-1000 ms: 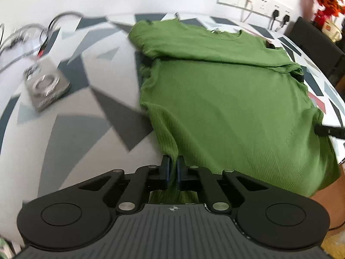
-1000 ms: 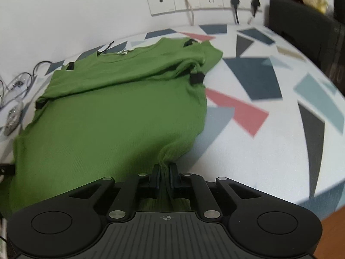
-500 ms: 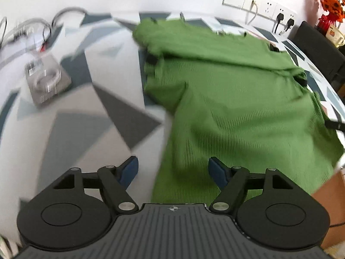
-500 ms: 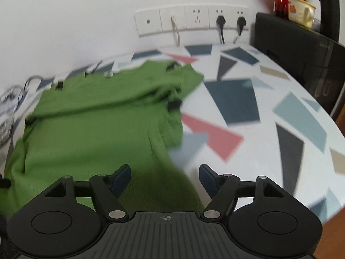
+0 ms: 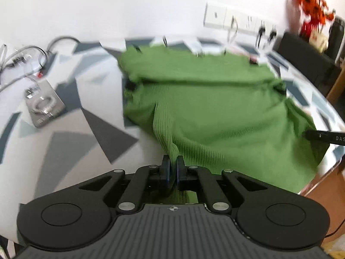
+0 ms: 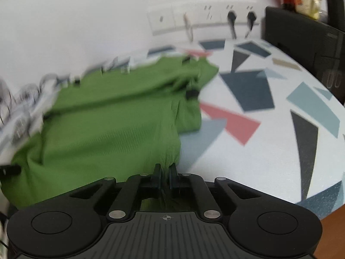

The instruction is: Fold clothes

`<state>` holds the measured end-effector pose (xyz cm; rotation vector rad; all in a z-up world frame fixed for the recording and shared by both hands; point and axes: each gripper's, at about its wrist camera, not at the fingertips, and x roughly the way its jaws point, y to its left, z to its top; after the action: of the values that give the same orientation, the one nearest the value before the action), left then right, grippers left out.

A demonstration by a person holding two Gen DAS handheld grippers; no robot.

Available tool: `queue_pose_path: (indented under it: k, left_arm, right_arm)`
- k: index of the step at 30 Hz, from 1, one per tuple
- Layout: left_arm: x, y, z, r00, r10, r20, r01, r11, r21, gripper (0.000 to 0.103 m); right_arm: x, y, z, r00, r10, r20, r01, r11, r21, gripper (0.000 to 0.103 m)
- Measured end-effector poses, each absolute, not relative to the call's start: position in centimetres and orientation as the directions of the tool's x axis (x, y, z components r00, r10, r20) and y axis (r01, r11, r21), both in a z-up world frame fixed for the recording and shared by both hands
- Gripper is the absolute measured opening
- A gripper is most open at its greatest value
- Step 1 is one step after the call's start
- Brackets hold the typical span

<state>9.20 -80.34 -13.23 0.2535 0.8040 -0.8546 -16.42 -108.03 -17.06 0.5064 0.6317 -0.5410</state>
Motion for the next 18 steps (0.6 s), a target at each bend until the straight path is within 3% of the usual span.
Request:
queue_pose_path:
  k: [7, 18]
  left_arm:
    - [8.3, -77.5, -9.8, 0.466, -0.601, -0.649, 0.672, 0.718, -0.182, 0.006]
    - [4.3, -76.3, -7.0, 0.531, -0.625, -0.573, 0.646, 0.736, -0.204, 0.005]
  right_arm:
    - [-21.8, -109.5, -13.2, 0.794, -0.318, -0.518, 0.568, 0.691, 0.447, 0.005]
    - [-25.6, -109.9, -11.2, 0.856, -0.242, -0.456, 0.472, 0.726, 0.501, 0.005]
